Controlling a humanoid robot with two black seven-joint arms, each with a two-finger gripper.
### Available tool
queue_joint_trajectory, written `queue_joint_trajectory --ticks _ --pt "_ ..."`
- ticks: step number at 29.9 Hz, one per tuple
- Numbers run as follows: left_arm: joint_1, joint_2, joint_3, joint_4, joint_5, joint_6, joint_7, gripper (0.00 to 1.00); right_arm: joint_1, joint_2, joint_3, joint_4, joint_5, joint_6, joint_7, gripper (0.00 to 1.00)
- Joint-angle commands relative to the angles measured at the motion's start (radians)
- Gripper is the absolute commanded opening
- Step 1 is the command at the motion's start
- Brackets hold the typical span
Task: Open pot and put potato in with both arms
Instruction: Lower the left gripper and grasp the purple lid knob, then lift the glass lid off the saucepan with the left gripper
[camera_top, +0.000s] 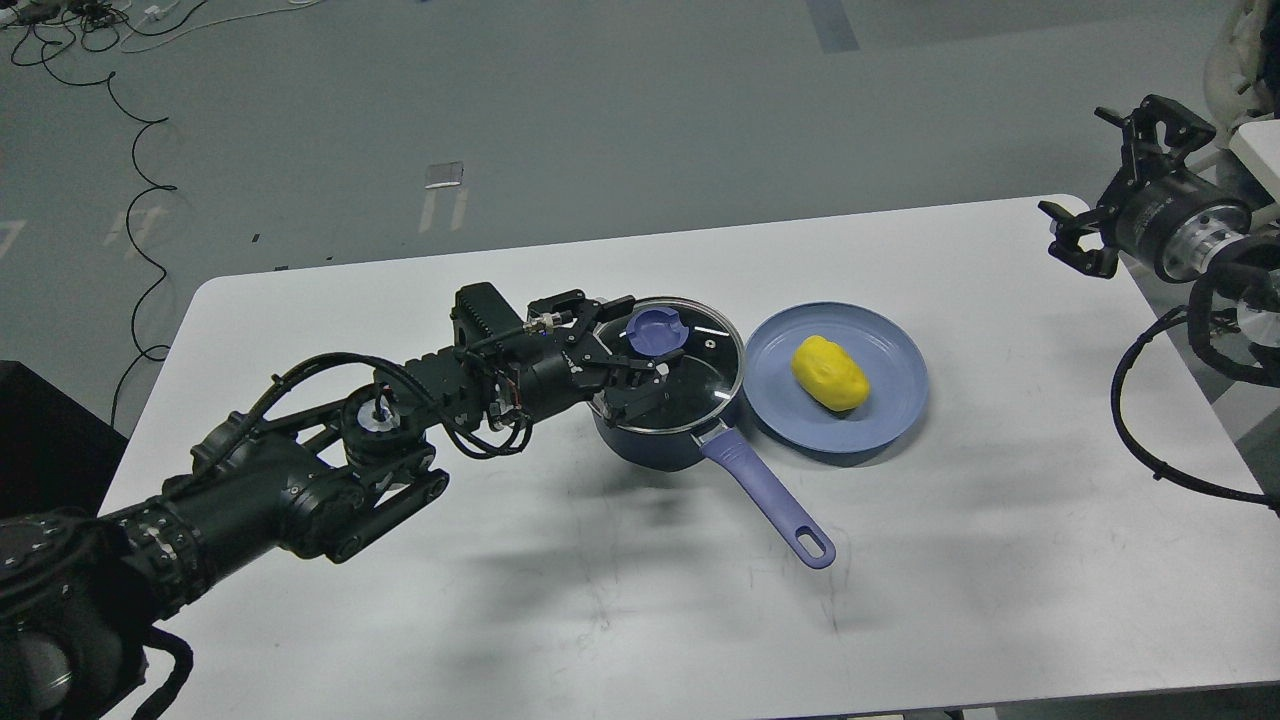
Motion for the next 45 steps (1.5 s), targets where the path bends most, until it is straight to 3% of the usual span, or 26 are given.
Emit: queue_joint_trajectory --ticks 1,3,7,11,22,27,31,35,39,45 --pt "0.003 0.0 0.0 -0.001 -0.005 -0.002 0.001 0.81 0.0 0.0 -0.002 0.0 0.0 0.0 0.0 1.0" --pt "0.003 0.0 0.0 -0.001 -0.005 -0.001 0.0 0.81 -0.002 0.0 -0.003 0.0 -0.001 0.0 0.0 1.0" --pt "0.003 0.002 0.0 0.001 -0.005 -0.001 0.0 0.69 -0.002 0.0 -0.003 0.0 -0.001 0.0 0.0 1.0" --pt "0.004 0.0 0.0 -0.001 -0.007 -0.001 -0.001 0.64 -0.007 0.0 -0.003 0.0 -0.001 0.0 0.0 1.0" --pt "0.0 0.002 -0.002 -0.017 -0.005 0.001 -0.012 0.64 -0.014 0.002 -0.003 0.0 -0.001 -0.001 0.009 1.0" --pt "-0.01 0.021 -0.003 -0.059 -0.02 0.001 -0.041 0.64 -0.014 0.002 -0.005 0.0 -0.001 0.0 0.015 1.0" --pt "-0.06 0.055 -0.006 -0.14 -0.165 -0.002 -0.041 0.64 -0.014 0.002 -0.005 0.0 -0.001 -0.001 0.015 1.0" --pt "-0.131 0.077 -0.002 -0.139 -0.276 -0.004 -0.039 0.64 -0.014 0.002 -0.005 0.0 -0.001 -0.001 0.015 1.0" --pt "-0.134 0.156 -0.002 -0.128 -0.286 -0.004 -0.042 0.64 -0.014 0.002 -0.005 0.003 -0.001 -0.001 0.015 1.0" --pt "-0.051 0.287 -0.003 -0.126 -0.284 0.007 -0.097 0.64 -0.014 0.003 -0.006 0.003 -0.001 -0.001 0.015 1.0"
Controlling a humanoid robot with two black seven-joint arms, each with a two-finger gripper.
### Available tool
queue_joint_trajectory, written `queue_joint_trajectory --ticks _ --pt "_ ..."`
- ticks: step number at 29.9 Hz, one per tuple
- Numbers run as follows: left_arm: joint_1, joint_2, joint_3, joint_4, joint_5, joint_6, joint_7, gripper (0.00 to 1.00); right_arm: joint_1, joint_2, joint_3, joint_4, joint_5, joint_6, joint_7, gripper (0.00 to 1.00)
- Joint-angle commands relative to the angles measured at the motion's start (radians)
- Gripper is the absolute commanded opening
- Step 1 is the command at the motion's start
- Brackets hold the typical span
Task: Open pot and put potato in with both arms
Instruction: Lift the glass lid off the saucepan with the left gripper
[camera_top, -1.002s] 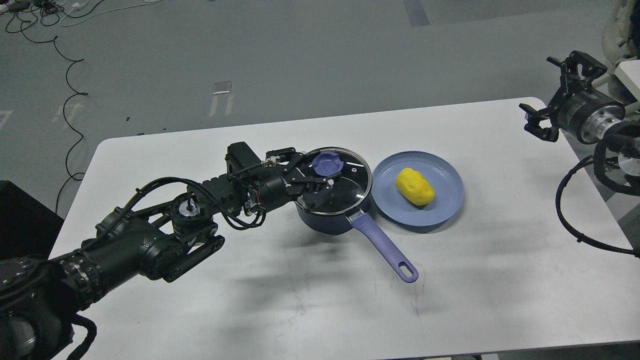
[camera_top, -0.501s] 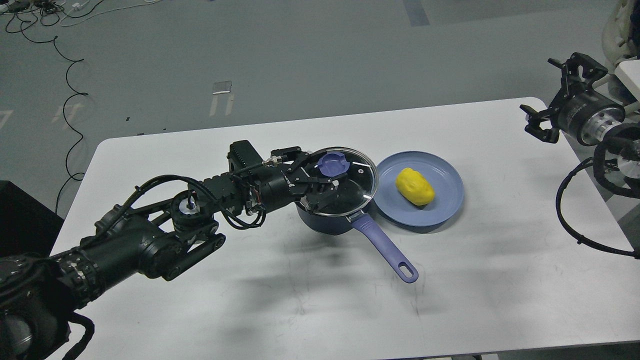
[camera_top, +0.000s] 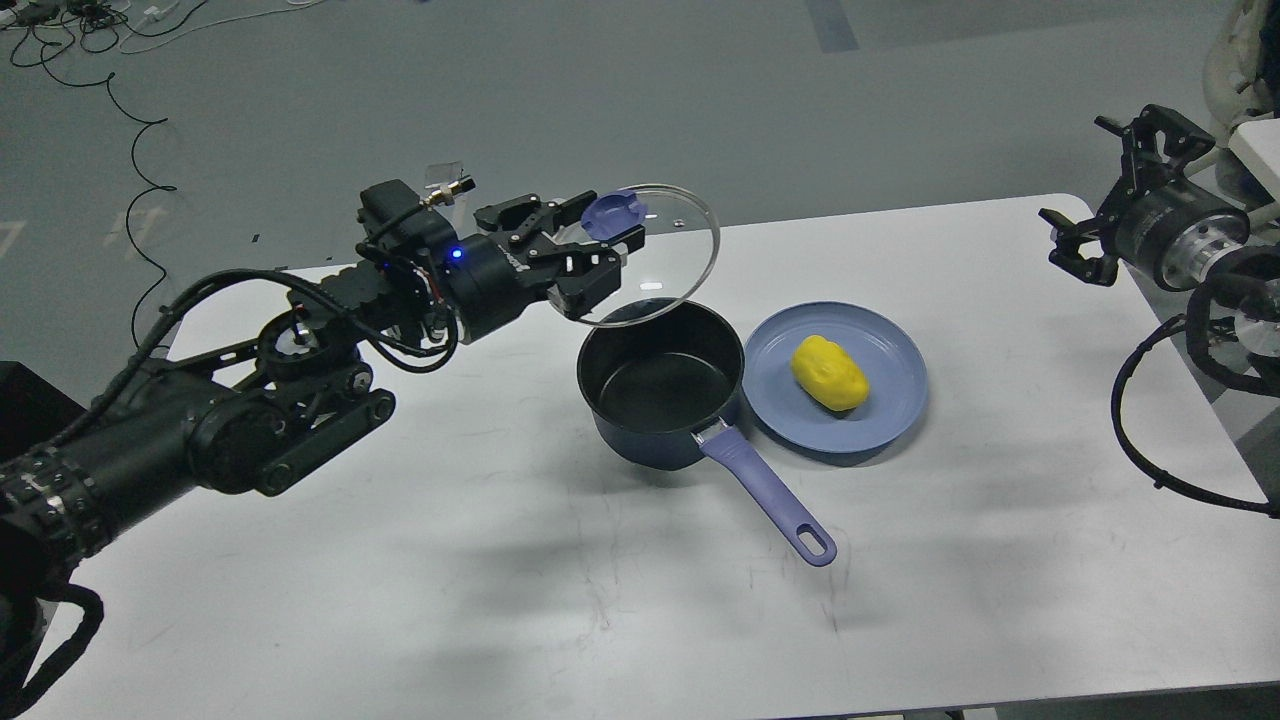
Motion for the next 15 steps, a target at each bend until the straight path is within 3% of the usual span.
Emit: queue_joint_trajectory --ticks 1,7,15 --pt "0.073 0.085 -0.002 0.002 0.004 0.011 -0.02 0.64 0.0 0.003 -0.001 -0.002 0.0 0.0 0.0 1.0" --pt "0.162 0.183 0.0 0.018 0.009 0.061 -0.02 0.64 0.003 0.009 -0.017 -0.002 0.0 0.0 0.0 1.0" --pt "0.269 0.186 0.0 0.127 0.009 0.163 -0.02 0.64 0.006 0.009 -0.021 -0.002 0.0 0.0 0.0 1.0"
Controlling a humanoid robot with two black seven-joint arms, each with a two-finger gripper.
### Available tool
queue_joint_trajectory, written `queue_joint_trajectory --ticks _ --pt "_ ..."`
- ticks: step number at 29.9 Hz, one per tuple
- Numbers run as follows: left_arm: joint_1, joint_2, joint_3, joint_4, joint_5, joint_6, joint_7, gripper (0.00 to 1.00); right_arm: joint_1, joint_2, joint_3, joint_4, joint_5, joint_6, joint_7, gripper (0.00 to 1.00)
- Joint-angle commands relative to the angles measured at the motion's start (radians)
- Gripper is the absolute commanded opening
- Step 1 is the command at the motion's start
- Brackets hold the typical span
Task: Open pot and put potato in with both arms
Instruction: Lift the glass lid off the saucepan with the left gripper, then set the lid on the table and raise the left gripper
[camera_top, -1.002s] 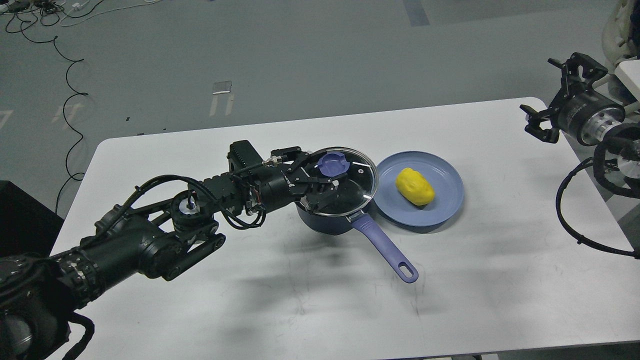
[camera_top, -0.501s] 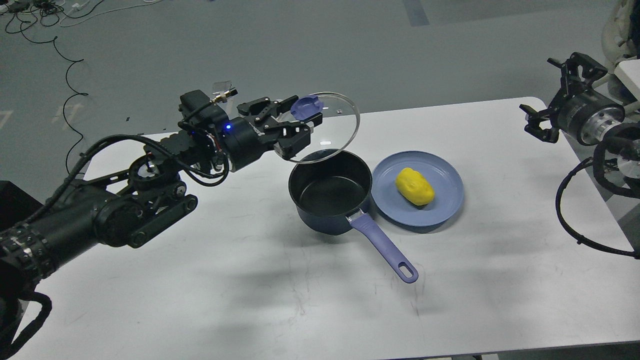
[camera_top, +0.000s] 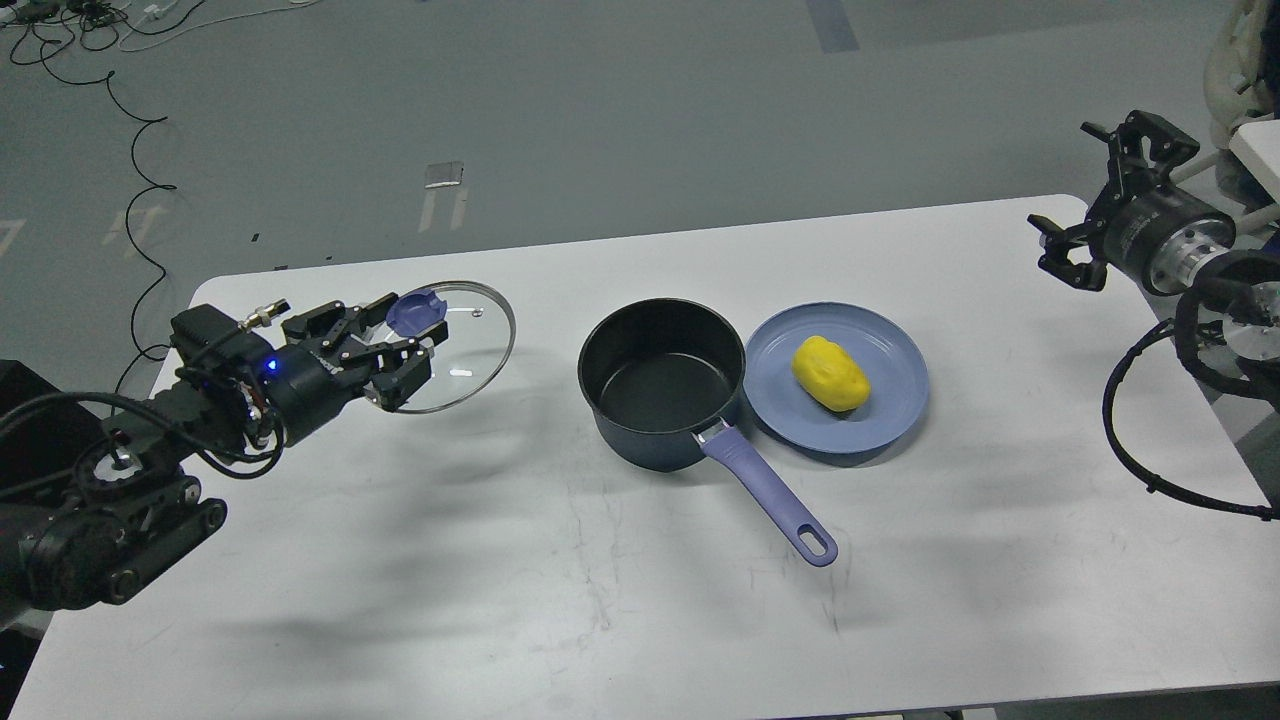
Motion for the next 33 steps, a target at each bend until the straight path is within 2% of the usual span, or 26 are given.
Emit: queue_joint_trajectory --ticks 1,9,21,28,30,33 --pt "0.051 -0.001 0.0 0.022 -0.001 0.036 0.0 0.64 0.002 -0.001 -0.002 0.0 0.0 0.0 0.0 1.0" --pt "0.117 -0.016 0.002 0.023 0.004 0.054 0.0 0.64 0.011 -0.009 -0.003 0.003 0.0 0.0 0.0 1.0" --pt "0.135 -0.068 0.003 0.088 0.005 0.054 0.0 0.64 0.009 -0.012 -0.003 0.005 0.0 0.0 0.0 1.0" --pt "0.142 -0.078 0.081 0.115 -0.001 0.092 0.0 0.64 0.008 -0.012 -0.003 0.005 0.0 0.0 0.0 1.0" --pt "0.142 -0.088 0.087 0.128 -0.003 0.092 0.0 0.67 0.008 -0.012 -0.003 0.005 0.0 0.0 0.0 1.0" --pt "0.142 -0.091 0.088 0.138 -0.006 0.092 0.0 0.77 0.006 -0.012 -0.003 0.005 0.0 0.0 0.0 1.0"
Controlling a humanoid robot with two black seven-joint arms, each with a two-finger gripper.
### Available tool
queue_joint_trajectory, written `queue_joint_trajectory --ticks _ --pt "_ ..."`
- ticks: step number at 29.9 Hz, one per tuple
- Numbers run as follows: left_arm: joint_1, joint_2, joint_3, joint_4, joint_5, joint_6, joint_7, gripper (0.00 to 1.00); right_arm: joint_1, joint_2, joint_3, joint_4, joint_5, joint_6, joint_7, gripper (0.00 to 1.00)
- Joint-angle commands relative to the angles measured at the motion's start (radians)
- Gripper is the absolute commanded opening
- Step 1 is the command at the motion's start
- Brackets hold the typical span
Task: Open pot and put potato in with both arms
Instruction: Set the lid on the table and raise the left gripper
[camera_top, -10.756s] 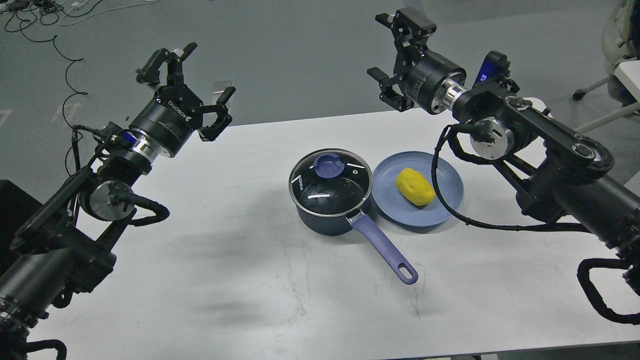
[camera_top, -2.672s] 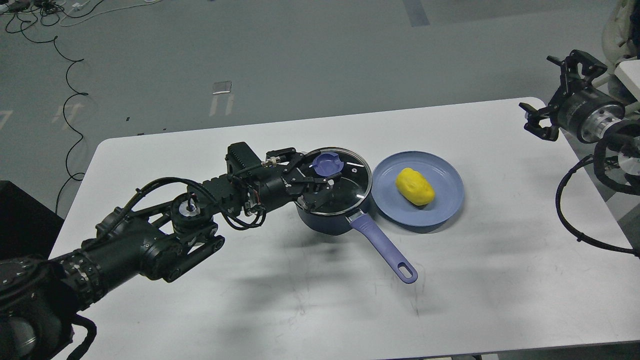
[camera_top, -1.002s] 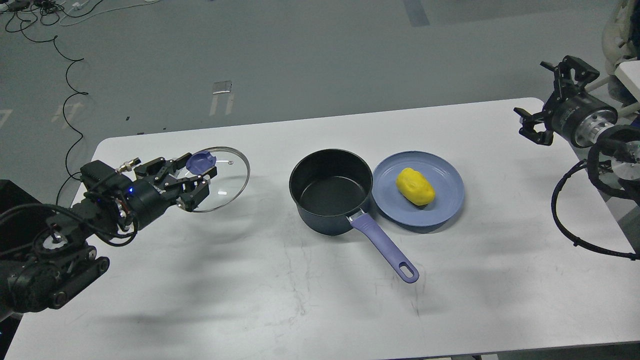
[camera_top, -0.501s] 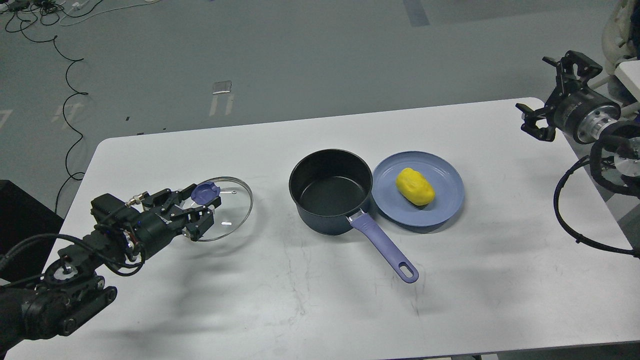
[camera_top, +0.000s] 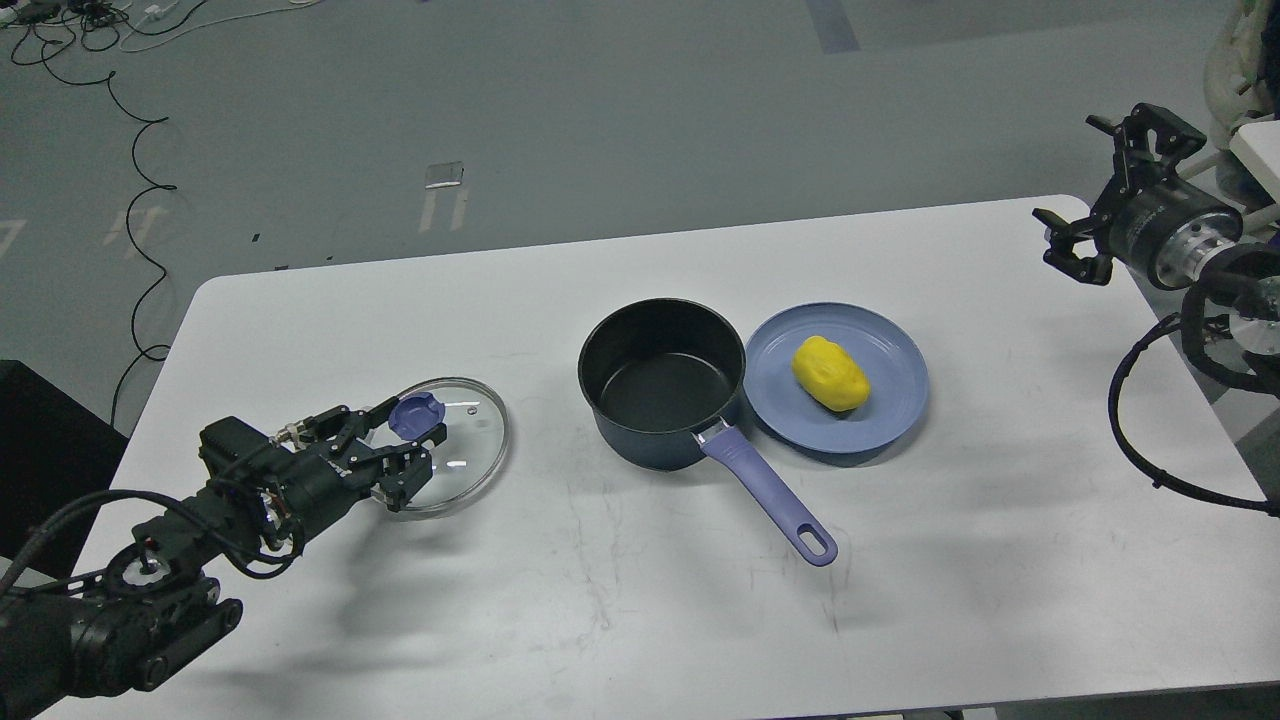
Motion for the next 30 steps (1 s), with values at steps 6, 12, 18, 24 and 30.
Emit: queue_joint_trajectory --ticks 6,12,18,24,30 --pt "-0.011 -0.006 -0.001 0.007 -0.014 0.0 0.0 0.98 -0.005 0.0 0.0 0.001 0.0 0.0 0.0 1.0" --pt "-0.02 0.002 -0.004 -0.007 -0.144 0.0 0.0 0.98 -0.005 0.0 -0.005 0.007 -0.003 0.003 0.0 1.0" --pt "-0.135 0.063 -0.01 -0.18 -0.409 -0.013 0.0 0.98 0.009 -0.021 -0.086 0.044 -0.024 0.008 0.011 1.0" --pt "-0.261 0.082 -0.064 -0.248 -0.705 -0.327 0.0 0.98 0.084 -0.038 -0.227 0.105 -0.161 0.008 0.061 1.0" --pt "-0.313 0.062 -0.171 -0.229 -1.058 -0.536 0.0 0.98 0.155 -0.03 -0.386 0.176 -0.471 0.008 0.101 1.0"
